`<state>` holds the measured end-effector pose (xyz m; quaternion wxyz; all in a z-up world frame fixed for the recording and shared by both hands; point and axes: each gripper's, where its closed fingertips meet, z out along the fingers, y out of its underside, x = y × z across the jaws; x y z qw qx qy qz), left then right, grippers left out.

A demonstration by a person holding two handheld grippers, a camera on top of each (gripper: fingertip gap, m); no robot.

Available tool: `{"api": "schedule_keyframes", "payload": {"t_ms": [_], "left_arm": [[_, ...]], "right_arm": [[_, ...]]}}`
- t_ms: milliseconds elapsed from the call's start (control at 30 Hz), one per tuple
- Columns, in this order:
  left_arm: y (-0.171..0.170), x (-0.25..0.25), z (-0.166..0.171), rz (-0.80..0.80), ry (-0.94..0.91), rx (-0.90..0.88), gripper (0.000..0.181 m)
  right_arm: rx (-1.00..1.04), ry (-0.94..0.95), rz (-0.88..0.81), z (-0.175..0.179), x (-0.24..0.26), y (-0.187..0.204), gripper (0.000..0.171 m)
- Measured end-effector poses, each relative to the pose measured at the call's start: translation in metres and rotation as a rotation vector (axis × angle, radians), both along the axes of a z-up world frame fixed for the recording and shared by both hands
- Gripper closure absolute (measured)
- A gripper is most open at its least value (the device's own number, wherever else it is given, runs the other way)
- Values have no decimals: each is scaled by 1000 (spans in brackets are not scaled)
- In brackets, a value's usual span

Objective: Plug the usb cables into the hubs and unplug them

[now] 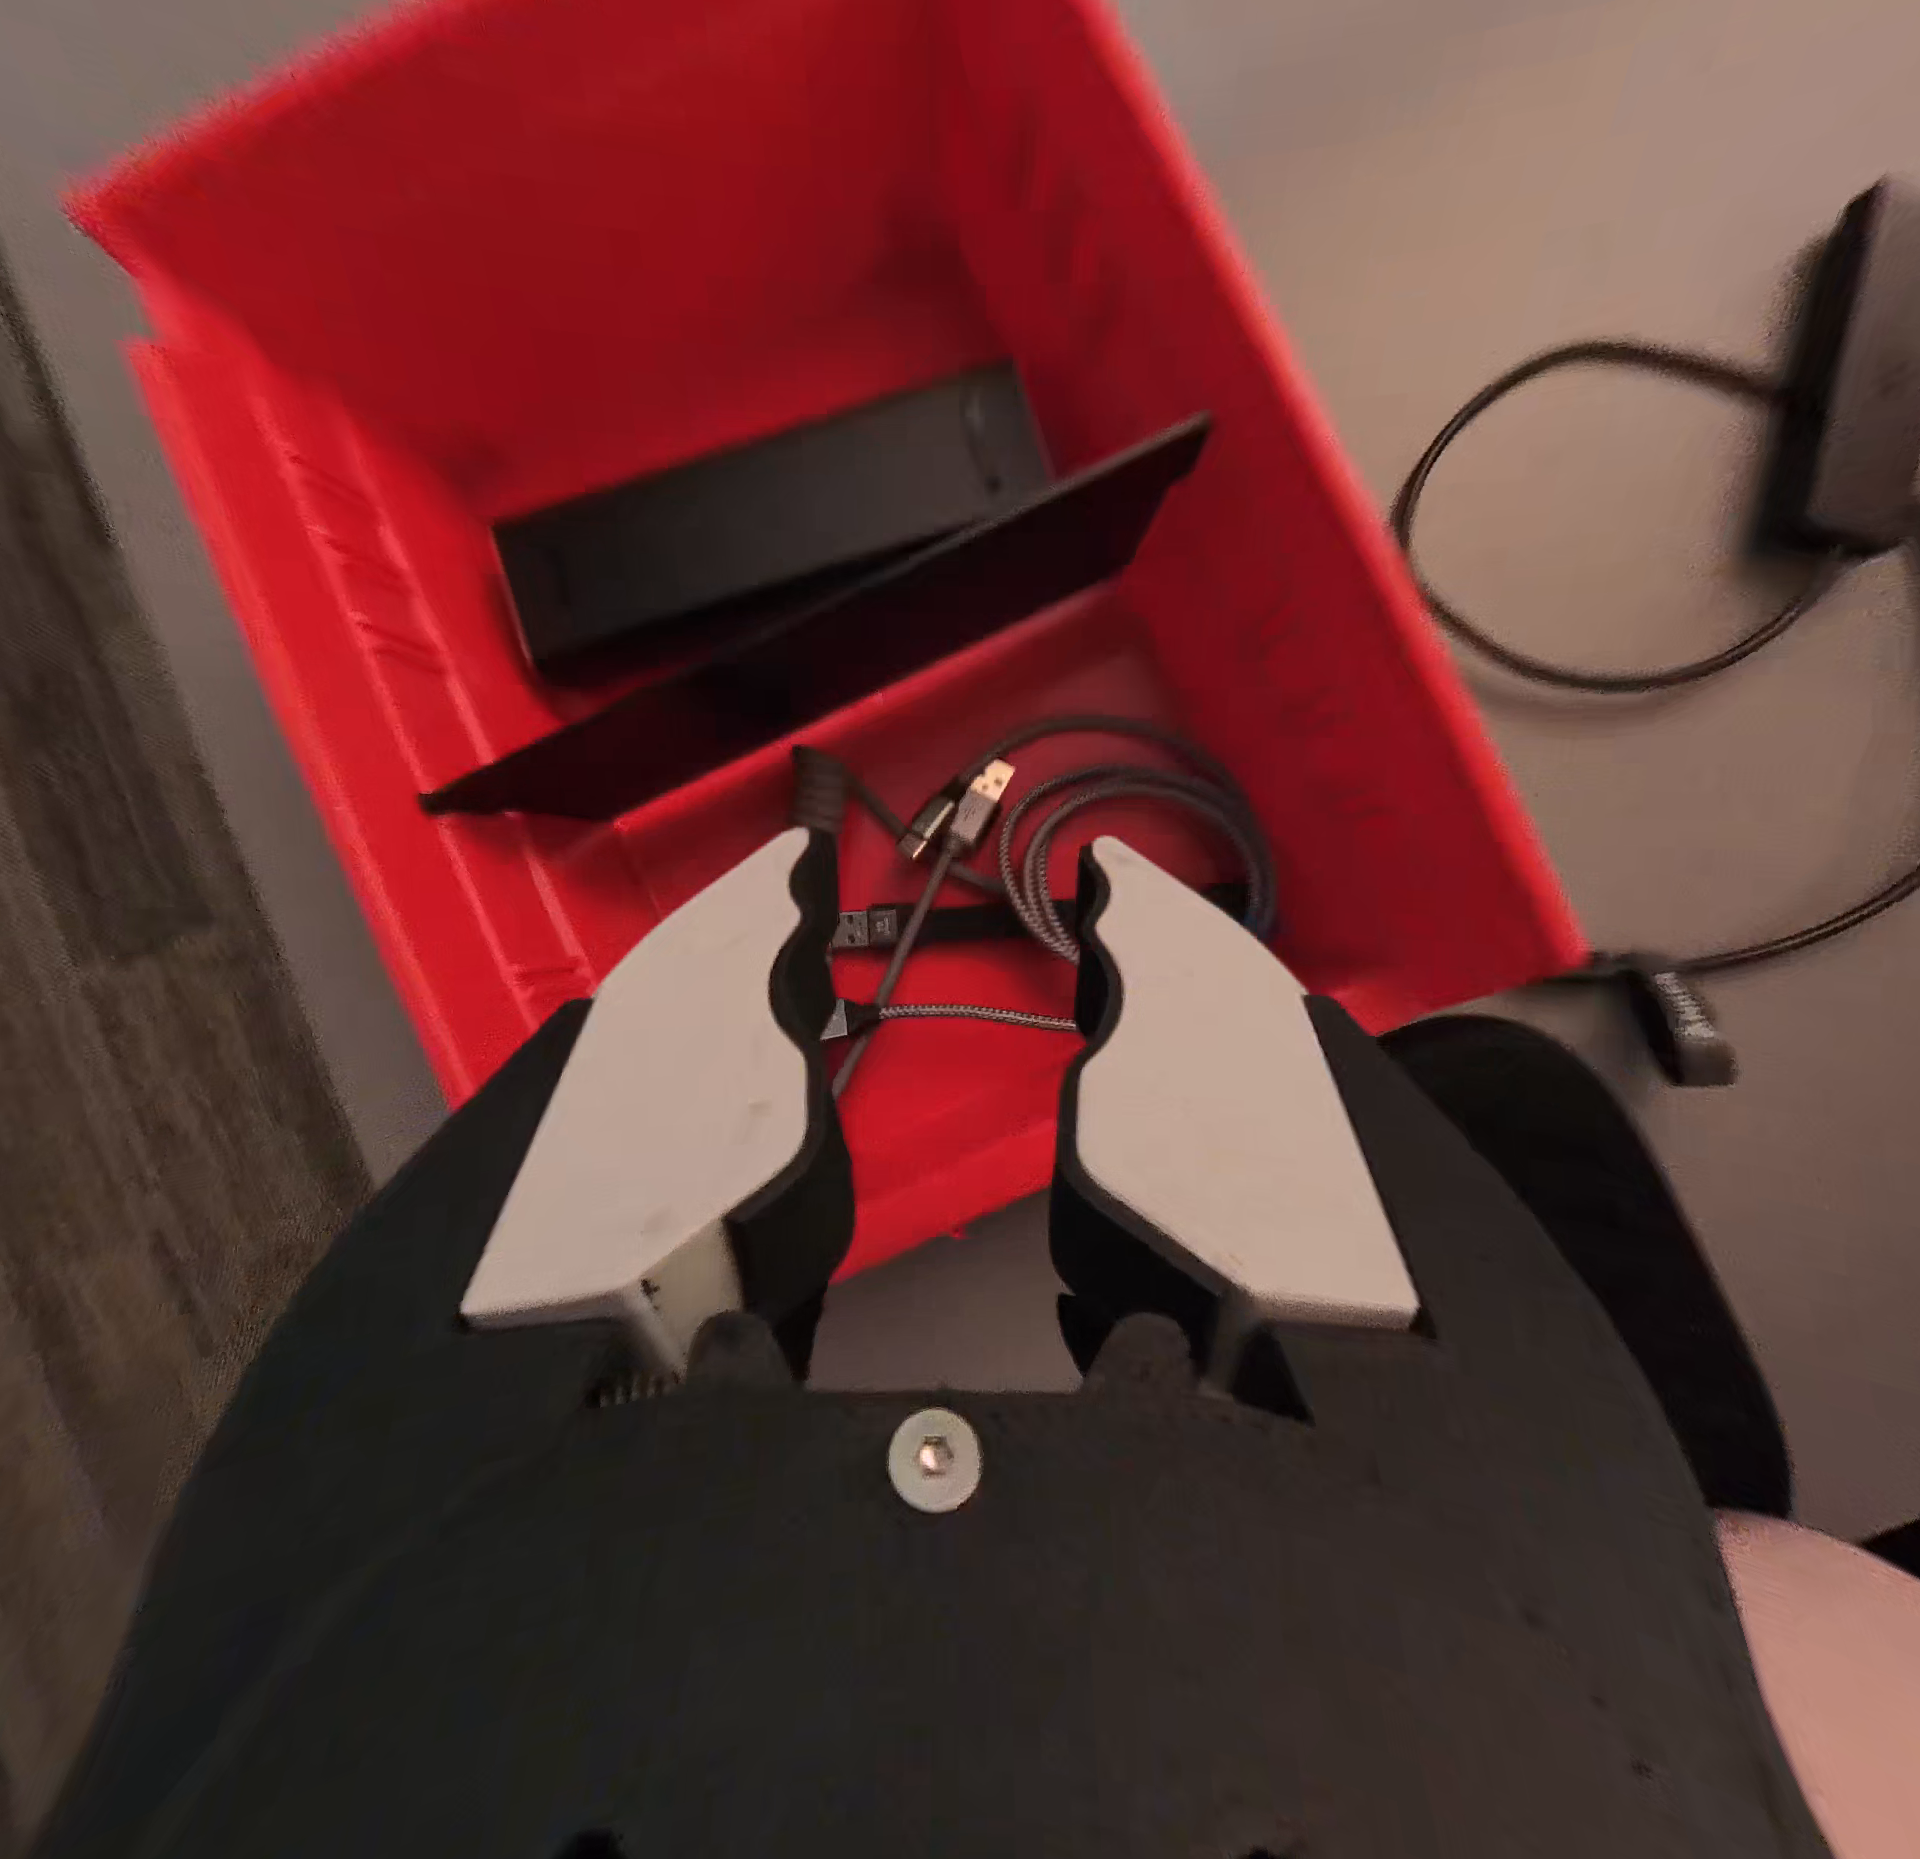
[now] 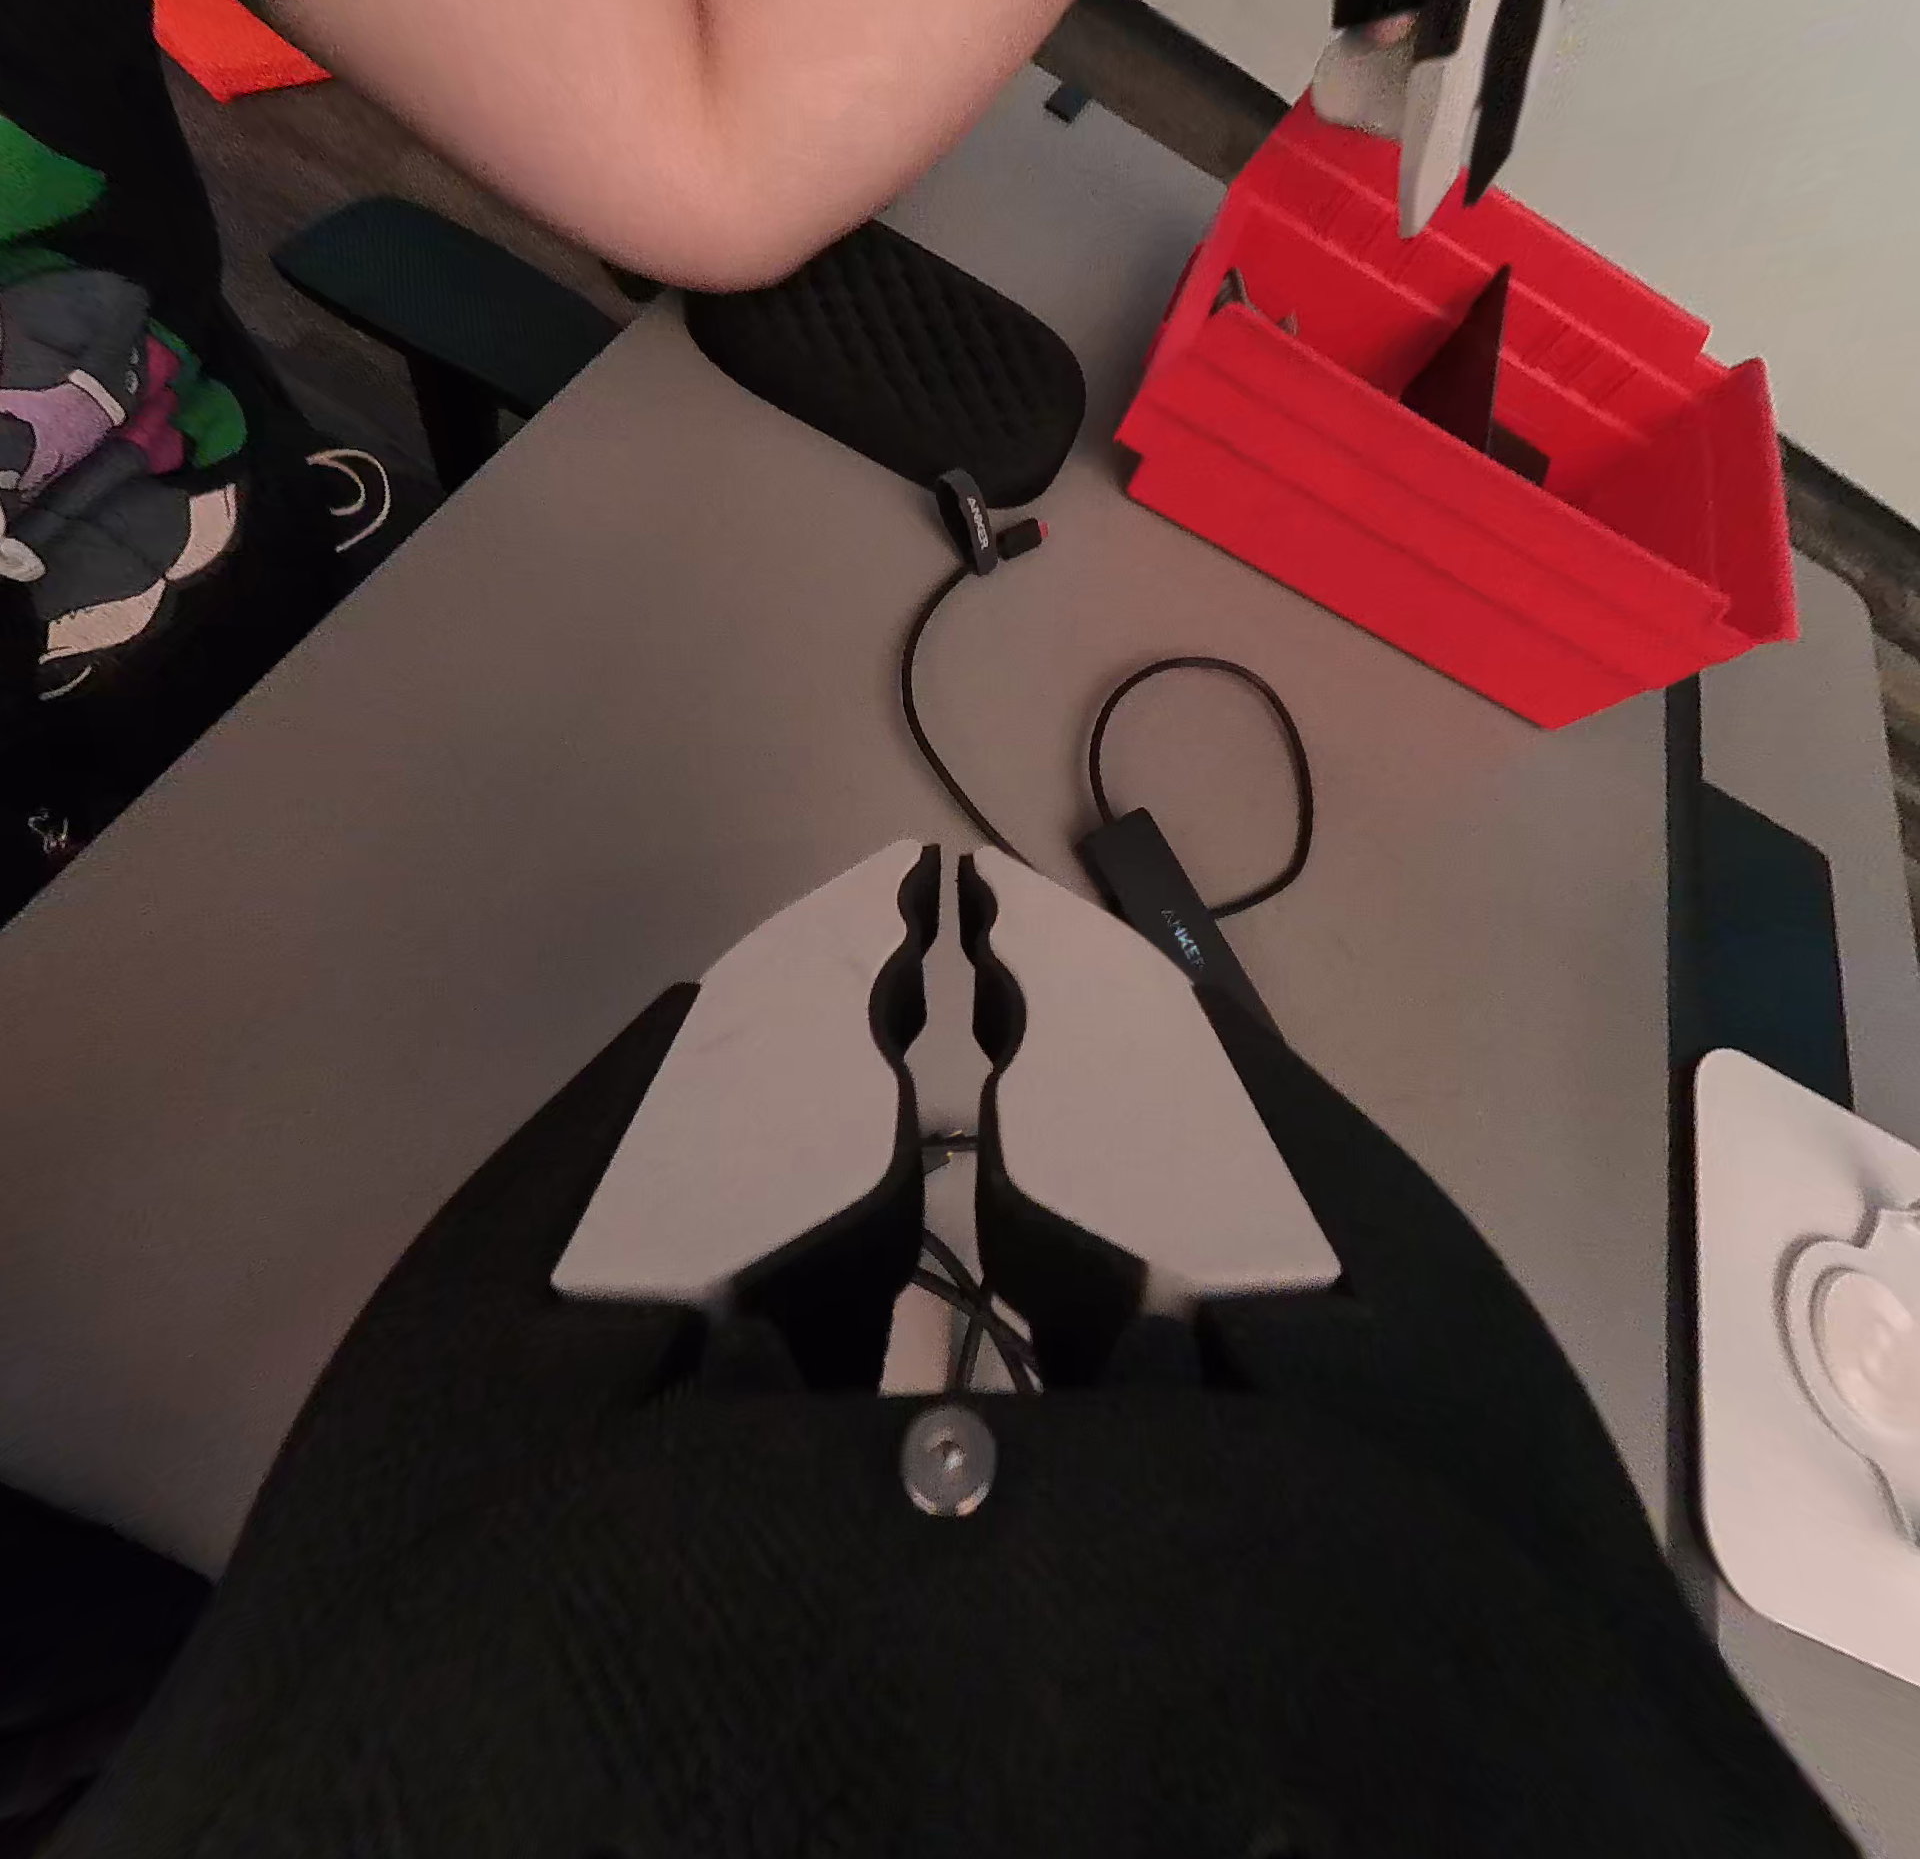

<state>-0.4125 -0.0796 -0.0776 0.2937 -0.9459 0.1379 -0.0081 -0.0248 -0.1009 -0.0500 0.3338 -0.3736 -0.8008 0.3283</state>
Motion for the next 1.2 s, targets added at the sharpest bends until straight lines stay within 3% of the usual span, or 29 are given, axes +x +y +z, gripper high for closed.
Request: {"api": "schedule_keyframes", "payload": {"t_ms": [167,333,533,767,967,1067,1200], "left_arm": [[16,-11,-59,-19,19,-174,143],[21,-8,-88,-56,-42,-248,145],[27,-6,-104,-76,-64,-273,147],[24,0,-98,-153,-30,-264,171],[26,-3,-42,-101,59,-126,171],[22,-11,6,-21,161,17,172],[21,4,92,41,183,363,172]], "right_arm": [[-18,-23,-24,-8,0,7,167],[-26,-29,-31,-11,-1,10,167],[-24,-35,-28,-12,-1,11,167],[-20,-26,-25,-9,0,10,168],[-6,-10,-27,-4,1,9,168],[3,6,-32,-1,1,10,168],[14,21,-35,1,0,11,168]]}}
